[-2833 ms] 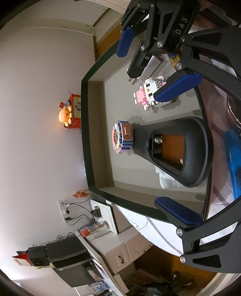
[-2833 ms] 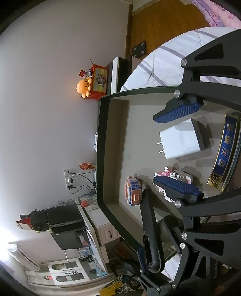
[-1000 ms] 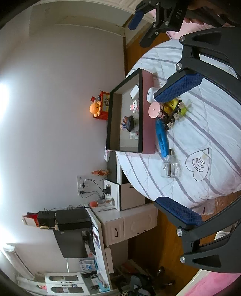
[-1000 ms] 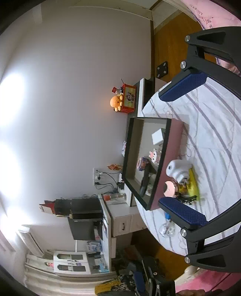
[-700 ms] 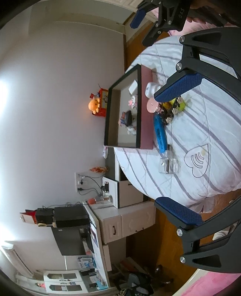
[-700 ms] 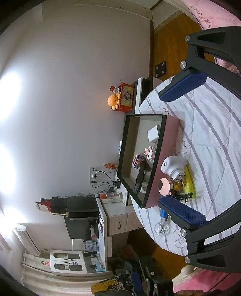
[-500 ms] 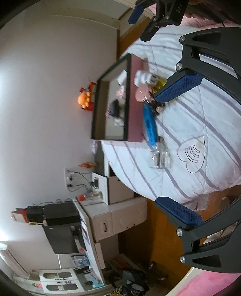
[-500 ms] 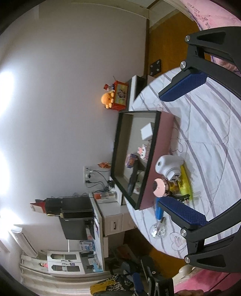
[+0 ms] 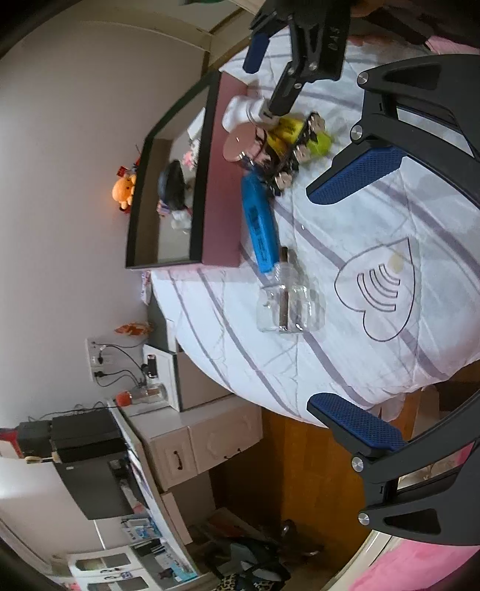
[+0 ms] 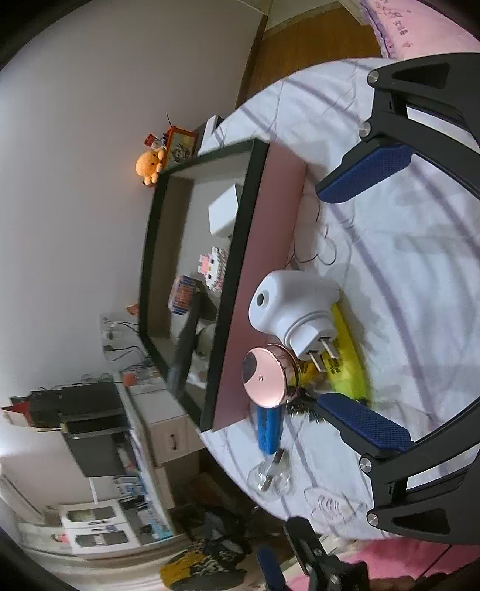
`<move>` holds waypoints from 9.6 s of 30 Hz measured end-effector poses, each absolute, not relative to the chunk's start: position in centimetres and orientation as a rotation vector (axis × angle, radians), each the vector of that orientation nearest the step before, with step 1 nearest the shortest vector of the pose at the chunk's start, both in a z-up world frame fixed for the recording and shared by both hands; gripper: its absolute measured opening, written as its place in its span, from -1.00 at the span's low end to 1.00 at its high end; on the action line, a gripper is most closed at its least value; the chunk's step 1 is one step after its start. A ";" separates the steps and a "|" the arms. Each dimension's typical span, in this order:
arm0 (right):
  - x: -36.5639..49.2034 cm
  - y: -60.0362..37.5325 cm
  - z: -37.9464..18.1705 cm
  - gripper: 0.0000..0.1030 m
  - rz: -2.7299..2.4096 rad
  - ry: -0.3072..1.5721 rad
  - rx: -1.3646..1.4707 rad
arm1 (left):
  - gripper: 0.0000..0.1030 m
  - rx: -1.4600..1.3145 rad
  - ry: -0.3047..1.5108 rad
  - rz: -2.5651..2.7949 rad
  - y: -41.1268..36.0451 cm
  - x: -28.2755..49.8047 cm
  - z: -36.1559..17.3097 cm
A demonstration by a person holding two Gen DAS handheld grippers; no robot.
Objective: Organize rigid objects
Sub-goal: 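Grasp the glass bottle with the left tool while the right tool grasps the white plug adapter, then lift the glass bottle with the left tool while the right tool lifts the plug adapter, then carry the bottle and plug adapter over the pink box with both tools, then lower the bottle and adapter into the pink box and open both tools, then withdraw both tools from the pink box back toward the remaining items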
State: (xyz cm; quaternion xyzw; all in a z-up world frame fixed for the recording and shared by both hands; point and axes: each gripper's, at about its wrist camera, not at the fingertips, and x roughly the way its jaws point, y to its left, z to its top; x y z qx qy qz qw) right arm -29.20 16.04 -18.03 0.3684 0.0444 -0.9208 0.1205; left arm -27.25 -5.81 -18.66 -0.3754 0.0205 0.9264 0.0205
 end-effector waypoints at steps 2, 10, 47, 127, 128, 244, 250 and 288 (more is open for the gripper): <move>-30.0 15.9 -18.5 1.00 -2.666 0.117 1.091 | 1.00 -1.183 0.064 2.871 -6.1 -27.5 -19.1; -32.0 16.1 -19.7 0.99 -2.573 0.050 1.130 | 1.00 -1.271 0.017 2.872 -7.8 -29.0 -20.8; -32.0 18.5 -19.7 0.05 -2.575 0.062 1.150 | 0.50 -1.310 0.105 2.764 -4.0 -31.3 -21.8; -24.5 21.2 -20.6 0.19 -2.585 -0.018 1.128 | 0.49 -1.197 0.185 2.625 3.7 -25.2 -20.7; -24.4 21.2 -20.5 0.18 -2.587 -0.011 1.123 | 0.49 -1.190 0.182 2.629 3.7 -25.1 -20.6; -39.2 22.6 -14.7 0.68 -2.771 -0.050 0.846 | 0.95 -1.060 0.137 2.778 7.2 -43.5 -17.7; -37.1 22.8 -13.5 1.00 -2.792 -0.037 0.805 | 0.99 -1.026 0.139 2.803 6.5 -41.0 -15.9; -15.3 18.6 -2.9 1.00 -2.899 0.169 0.384 | 1.00 -0.464 0.160 2.995 0.9 -16.4 -3.5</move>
